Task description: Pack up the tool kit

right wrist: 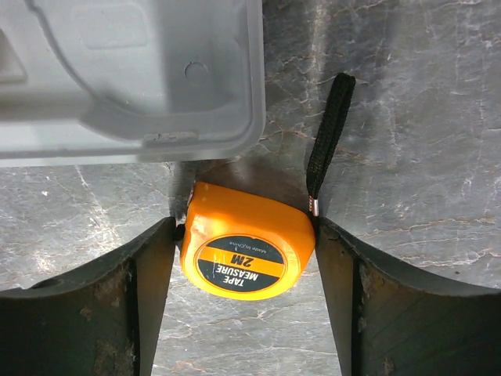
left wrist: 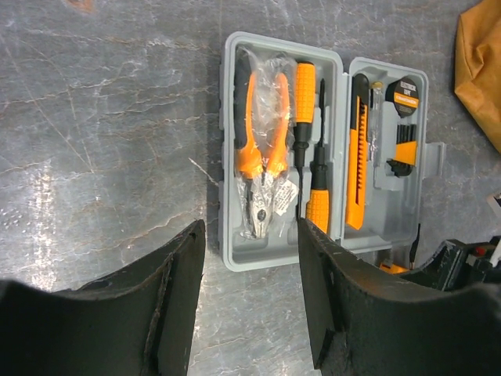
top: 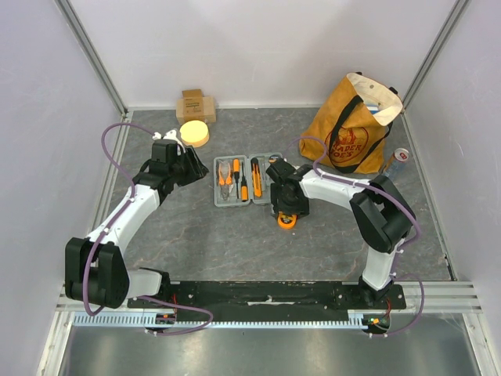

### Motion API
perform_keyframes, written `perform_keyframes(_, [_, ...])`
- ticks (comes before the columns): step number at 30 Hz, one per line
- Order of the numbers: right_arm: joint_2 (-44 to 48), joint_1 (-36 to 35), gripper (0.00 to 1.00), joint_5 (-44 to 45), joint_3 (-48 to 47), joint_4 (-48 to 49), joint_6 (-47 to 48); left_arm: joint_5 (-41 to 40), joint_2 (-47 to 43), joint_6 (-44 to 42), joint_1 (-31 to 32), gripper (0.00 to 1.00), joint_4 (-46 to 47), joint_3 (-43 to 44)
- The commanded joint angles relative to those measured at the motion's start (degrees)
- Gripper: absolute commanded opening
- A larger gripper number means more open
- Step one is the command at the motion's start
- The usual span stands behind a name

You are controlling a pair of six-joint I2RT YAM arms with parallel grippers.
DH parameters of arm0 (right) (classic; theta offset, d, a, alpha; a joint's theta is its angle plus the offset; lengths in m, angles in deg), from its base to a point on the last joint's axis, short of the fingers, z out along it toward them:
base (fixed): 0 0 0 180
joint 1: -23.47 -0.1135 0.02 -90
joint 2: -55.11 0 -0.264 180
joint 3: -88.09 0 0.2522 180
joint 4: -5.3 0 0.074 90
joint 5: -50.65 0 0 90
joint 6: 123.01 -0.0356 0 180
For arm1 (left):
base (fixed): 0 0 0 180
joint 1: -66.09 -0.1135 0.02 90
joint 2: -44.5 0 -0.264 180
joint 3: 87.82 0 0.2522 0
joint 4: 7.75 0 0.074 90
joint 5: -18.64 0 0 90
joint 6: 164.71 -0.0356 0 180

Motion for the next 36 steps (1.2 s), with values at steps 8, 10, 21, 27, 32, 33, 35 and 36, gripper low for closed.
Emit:
perform_keyframes(8, [-2.1,-0.4,0.74,3.0,-1.6,0.4,-0.7,3.8,0.1,-0.1,0.0,0.57,2.6,0.4])
perform_keyframes(10, [-1.4,-0.4,0.62,3.2,-1.6,0.0,-0.2,3.9,0.3,-0.2,0.0,0.57,2.5,0.5])
perform_keyframes(21, [4.4,-1.0,0.50,11.7,-12.5,-9.2,2.0,4.6,0.9,-0.3,0.1,0.57,2.2,0.9])
perform_keyframes(27, [2.4,-1.4,0.51,12.1,-21.8,-8.8,7.2,4.8,1.5,-0.3,0.0,0.57,1.8,1.3])
perform_keyframes(32, [-4.4,-1.4,0.52,13.1,-27.1,-6.8,12.0,5.0,2.5,-0.4,0.0,0.57,1.2,1.6])
perform_keyframes(33, [-4.9,-1.4,0.52,12.7,-27.7,-6.1,12.9,5.0,2.7,-0.4,0.0,0.57,1.1,1.6])
perform_keyframes(35, [-6.5,-1.4,0.52,12.6,-27.1,-4.0,14.7,5.3,3.2,-0.4,-0.1,0.57,0.5,1.9])
perform_keyframes(36, [-6.9,-1.4,0.52,12.3,-26.3,-2.6,15.7,5.4,3.7,-0.4,0.1,0.57,0.3,2.1])
